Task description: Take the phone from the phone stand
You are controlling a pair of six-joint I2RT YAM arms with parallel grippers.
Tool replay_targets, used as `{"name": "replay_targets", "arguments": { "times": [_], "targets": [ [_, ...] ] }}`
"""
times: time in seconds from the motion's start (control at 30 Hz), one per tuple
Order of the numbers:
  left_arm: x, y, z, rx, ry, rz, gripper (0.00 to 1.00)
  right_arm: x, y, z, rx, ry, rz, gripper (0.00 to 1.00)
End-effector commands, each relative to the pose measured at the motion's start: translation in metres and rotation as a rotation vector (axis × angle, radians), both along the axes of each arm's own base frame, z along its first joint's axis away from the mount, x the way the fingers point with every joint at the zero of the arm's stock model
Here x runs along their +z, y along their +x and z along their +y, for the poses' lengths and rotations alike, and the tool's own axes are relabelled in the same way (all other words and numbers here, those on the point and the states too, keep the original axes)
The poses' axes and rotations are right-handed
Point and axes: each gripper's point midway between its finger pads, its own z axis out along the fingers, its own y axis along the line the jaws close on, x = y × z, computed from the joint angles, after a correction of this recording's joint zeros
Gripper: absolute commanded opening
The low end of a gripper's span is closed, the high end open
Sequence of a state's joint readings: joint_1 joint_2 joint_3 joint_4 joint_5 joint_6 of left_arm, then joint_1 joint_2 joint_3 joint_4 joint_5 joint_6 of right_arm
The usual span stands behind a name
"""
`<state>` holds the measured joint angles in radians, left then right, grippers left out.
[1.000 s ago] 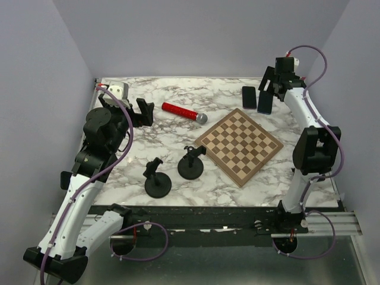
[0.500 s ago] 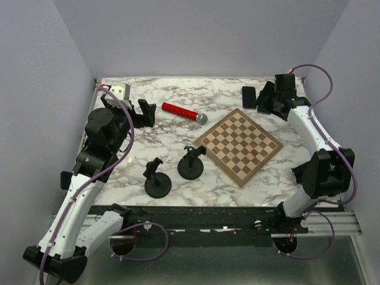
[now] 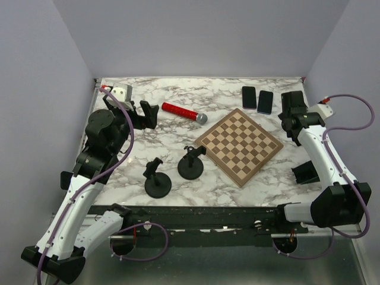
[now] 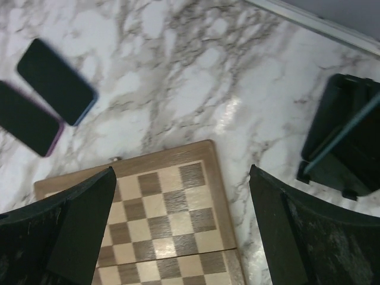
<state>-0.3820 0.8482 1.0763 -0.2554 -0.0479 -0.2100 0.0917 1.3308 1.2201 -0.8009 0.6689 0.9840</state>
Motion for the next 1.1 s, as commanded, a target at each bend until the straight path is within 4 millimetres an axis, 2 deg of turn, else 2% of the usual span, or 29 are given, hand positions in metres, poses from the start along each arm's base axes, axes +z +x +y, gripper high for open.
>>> {"name": "replay_targets", "arguments": {
  "times": [0.0,0.2,0.4,0.57,0.8,1.07],
  "targets": [
    [0.008,-0.006,-0.004,-0.023,-0.004,-0.024,0.98,-0.014,-0.053,-0.039,-0.313,-0.108,0.065,1.0],
    [0.008,-0.007,-0.005,-0.021,0.004,-0.028,0.98,-0.013,-0.08,-0.058,-0.452,-0.161,0.104,1.0],
    [0.007,-0.008,-0.007,-0.027,0.005,-0.027,0.98,-0.014,-0.095,-0.08,-0.494,-0.186,0.106,1.0],
    [0.007,-0.009,-0.009,-0.031,0.014,-0.027,0.98,-0.024,-0.102,-0.093,-0.48,-0.174,0.119,1.0],
    [0.004,-0.01,-0.014,-0.04,0.03,-0.027,0.98,-0.03,-0.098,-0.094,-0.331,-0.157,0.079,1.0],
    [-0.001,-0.008,-0.022,-0.059,0.043,-0.008,0.98,-0.036,-0.119,-0.099,-0.439,-0.163,0.143,1.0]
  ]
}}
